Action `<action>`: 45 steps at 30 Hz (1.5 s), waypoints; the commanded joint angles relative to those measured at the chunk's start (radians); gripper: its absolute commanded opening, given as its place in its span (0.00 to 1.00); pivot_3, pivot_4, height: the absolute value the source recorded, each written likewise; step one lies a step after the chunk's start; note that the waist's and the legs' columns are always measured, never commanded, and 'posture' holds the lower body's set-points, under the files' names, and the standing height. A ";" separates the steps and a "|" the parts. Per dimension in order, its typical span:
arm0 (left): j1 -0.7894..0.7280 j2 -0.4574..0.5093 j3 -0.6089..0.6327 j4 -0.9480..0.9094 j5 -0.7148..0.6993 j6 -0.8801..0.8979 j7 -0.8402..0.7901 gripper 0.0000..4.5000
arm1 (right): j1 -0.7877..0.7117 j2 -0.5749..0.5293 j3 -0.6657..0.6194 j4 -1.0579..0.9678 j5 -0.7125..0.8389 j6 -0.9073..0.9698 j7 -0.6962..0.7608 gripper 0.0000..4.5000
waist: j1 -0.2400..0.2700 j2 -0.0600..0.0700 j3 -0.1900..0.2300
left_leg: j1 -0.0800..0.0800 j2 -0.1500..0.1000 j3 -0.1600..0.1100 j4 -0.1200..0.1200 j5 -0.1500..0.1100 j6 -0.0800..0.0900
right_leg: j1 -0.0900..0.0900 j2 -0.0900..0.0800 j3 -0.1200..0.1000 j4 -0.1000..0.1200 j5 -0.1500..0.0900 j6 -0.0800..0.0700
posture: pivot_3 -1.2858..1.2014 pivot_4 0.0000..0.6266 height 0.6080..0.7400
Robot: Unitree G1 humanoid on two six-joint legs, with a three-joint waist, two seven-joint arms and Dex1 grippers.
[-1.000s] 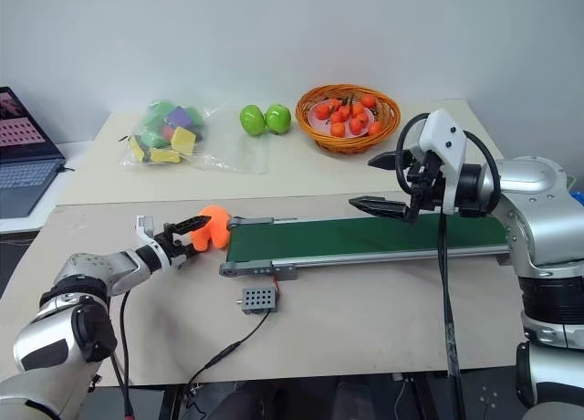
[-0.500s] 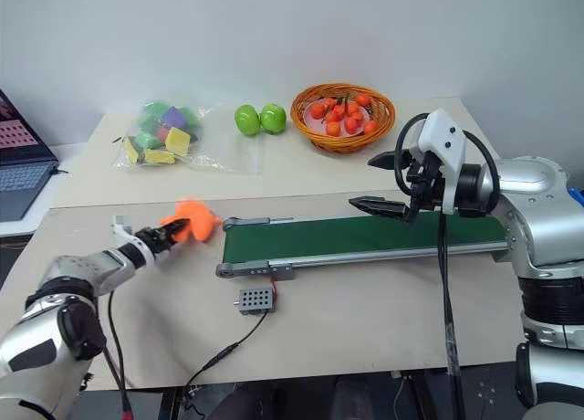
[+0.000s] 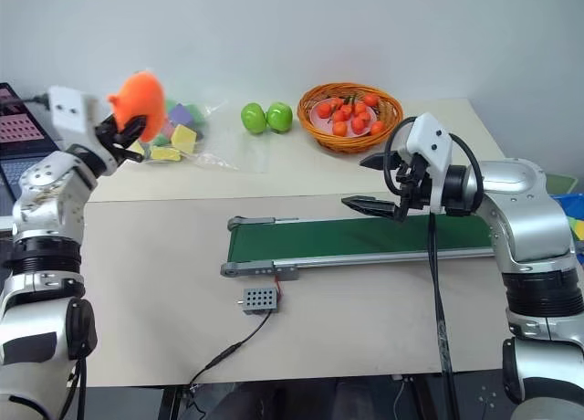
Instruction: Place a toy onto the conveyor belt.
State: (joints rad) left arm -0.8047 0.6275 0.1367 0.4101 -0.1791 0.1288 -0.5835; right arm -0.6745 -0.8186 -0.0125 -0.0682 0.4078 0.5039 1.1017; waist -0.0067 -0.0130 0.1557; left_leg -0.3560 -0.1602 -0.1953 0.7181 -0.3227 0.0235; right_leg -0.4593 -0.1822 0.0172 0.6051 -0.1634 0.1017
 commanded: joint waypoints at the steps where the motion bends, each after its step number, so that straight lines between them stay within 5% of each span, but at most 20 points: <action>1: 0.041 0.024 -0.103 -0.233 0.087 -0.120 -0.064 0.31 | -0.013 -0.019 -0.042 -0.020 0.004 -0.022 -0.005 1.00 | -0.006 0.000 0.000 | -0.001 0.000 0.000 0.000 0.000 0.000 | 0.000 0.000 0.000 -0.001 0.000 0.000 | 0.52 0.24 1.00; 6: 0.093 0.106 -0.273 -0.351 0.278 -0.418 -0.174 0.31 | 0.007 -0.042 -0.063 -0.025 -0.003 -0.027 -0.015 1.00 | -0.010 0.000 0.000 | 0.000 0.001 0.002 -0.002 0.000 0.000 | 0.000 0.001 0.000 -0.002 0.001 -0.001 | 0.52 0.24 1.00; 15: 0.115 0.156 -0.431 -0.209 0.516 -0.868 -0.149 0.31 | 0.032 -0.052 -0.088 -0.037 -0.005 -0.025 -0.044 1.00 | -0.004 0.000 0.000 | 0.002 0.002 0.005 -0.004 0.000 0.000 | 0.000 0.001 0.000 -0.010 0.003 -0.001 | 0.52 0.24 1.00; 21: 0.103 0.144 -0.478 -0.136 0.714 -0.974 -0.039 0.31 | 0.063 -0.058 -0.104 -0.068 0.008 -0.013 -0.062 1.00 | -0.003 0.000 0.000 | 0.002 0.002 0.006 -0.004 0.000 0.000 | 0.000 0.001 0.000 -0.010 0.003 -0.001 | 0.52 0.24 1.00; 31: 0.090 0.105 -0.519 -0.074 0.780 -1.018 0.020 0.31 | 0.074 -0.074 -0.116 -0.092 0.019 0.004 -0.077 1.00 | -0.004 0.000 0.000 | 0.002 0.002 0.006 -0.004 0.000 0.000 | 0.000 0.001 0.000 -0.009 0.003 0.000 | 0.52 0.24 1.00; 34: 0.095 0.107 -0.530 -0.059 0.752 -1.019 -0.006 0.46 | 0.073 -0.076 -0.116 -0.090 0.020 0.005 -0.077 1.00 | -0.004 0.000 0.000 | 0.002 0.002 0.006 -0.004 0.000 0.000 | 0.000 0.001 0.000 -0.010 0.003 0.000 | 0.52 0.24 1.00; 40: 0.091 0.123 -0.525 -0.080 0.656 -0.997 -0.092 0.94 | 0.061 -0.084 -0.117 -0.090 0.035 0.037 -0.066 1.00 | -0.004 0.000 0.000 | 0.002 0.002 0.006 -0.003 0.000 0.001 | 0.000 0.001 0.000 -0.009 0.003 0.000 | 0.52 0.24 1.00; 45: 0.071 0.135 -0.502 -0.095 0.508 -0.900 -0.217 0.97 | 0.062 -0.097 -0.121 -0.083 0.029 0.028 -0.053 1.00 | -0.005 0.000 0.000 | 0.001 0.002 0.005 -0.003 0.000 0.001 | 0.000 0.001 0.000 -0.009 0.003 0.000 | 0.52 0.24 1.00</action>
State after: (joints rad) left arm -0.7014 0.7505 -0.3956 0.3582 0.4212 -0.8198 -0.7447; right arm -0.5945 -0.8953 -0.0916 -0.1287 0.4176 0.5356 1.0424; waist -0.0114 -0.0126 0.1556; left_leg -0.3545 -0.1586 -0.1903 0.7147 -0.3227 0.0242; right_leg -0.4589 -0.1809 0.0175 0.5960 -0.1600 0.1016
